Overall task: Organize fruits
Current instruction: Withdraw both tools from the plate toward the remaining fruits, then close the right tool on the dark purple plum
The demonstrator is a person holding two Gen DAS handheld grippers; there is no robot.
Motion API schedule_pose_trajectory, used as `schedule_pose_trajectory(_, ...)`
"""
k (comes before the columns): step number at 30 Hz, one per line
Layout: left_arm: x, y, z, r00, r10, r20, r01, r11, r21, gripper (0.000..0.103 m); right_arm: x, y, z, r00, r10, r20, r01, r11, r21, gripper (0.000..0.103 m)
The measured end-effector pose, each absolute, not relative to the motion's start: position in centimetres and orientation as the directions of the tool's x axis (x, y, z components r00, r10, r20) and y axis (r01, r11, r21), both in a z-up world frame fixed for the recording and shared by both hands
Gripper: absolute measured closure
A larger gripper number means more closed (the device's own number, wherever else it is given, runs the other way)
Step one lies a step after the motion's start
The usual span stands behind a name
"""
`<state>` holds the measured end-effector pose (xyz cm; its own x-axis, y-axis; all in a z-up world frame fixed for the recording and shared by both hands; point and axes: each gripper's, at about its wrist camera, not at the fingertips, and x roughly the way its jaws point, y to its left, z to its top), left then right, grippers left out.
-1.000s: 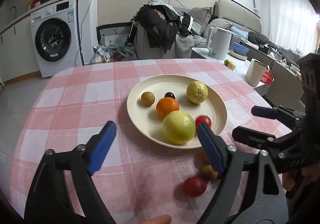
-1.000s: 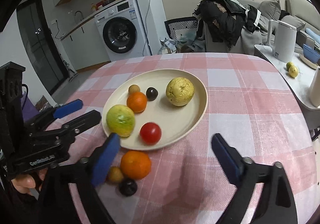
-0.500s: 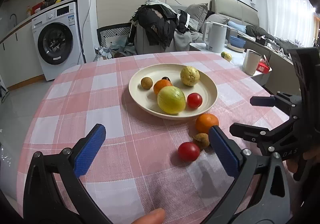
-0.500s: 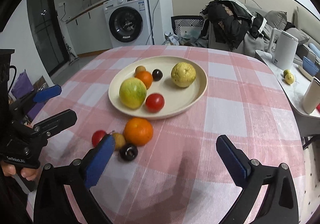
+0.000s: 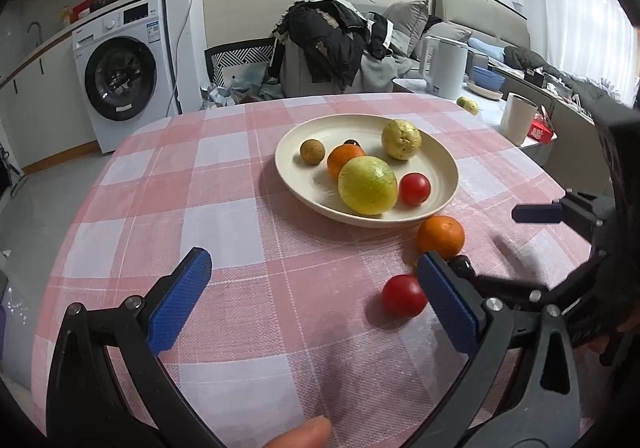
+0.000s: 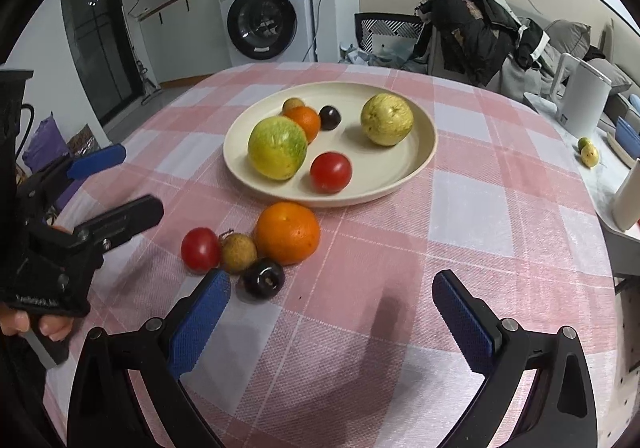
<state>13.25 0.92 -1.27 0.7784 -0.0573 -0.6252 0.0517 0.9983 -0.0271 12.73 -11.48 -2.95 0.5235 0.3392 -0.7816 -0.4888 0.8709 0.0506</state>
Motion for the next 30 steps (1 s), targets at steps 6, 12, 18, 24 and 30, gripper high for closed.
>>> schedule_pose_trajectory(6, 13.8, 1.6, -2.1, 0.763, -0.069, -0.643, 0.045, 0.998, -0.053, 0.001, 12.5, -10.4, -4.0, 0.513, 0.291, -0.807, -0.507, 0.862, -0.011, 0.000)
schedule_pose_trajectory(12, 14.0, 1.8, -2.3, 0.758, -0.069, -0.649, 0.043, 0.998, -0.056, 0.001, 12.3, -9.9, -4.4, 0.502, 0.300, -0.811, -0.529, 0.848, -0.014, 0.012)
schedule_pose_trajectory(18, 14.0, 1.8, -2.3, 0.758, -0.071, -0.648, 0.044, 0.997, -0.058, 0.001, 11.9, -9.3, -4.5, 0.478, 0.331, -0.814, -0.559, 0.829, 0.009, 0.030)
schedule_pose_trajectory(24, 14.1, 1.8, -2.4, 0.758, -0.068, -0.648, 0.045, 0.998, -0.053, 0.001, 11.3, -8.6, -4.3, 0.473, 0.352, -0.808, -0.590, 0.807, 0.007, 0.043)
schedule_pose_trajectory(30, 14.2, 1.8, -2.4, 0.758, -0.068, -0.649, 0.044, 0.998, -0.054, 0.001, 11.0, -8.3, -4.2, 0.469, 0.362, -0.806, -0.603, 0.798, 0.007, 0.053)
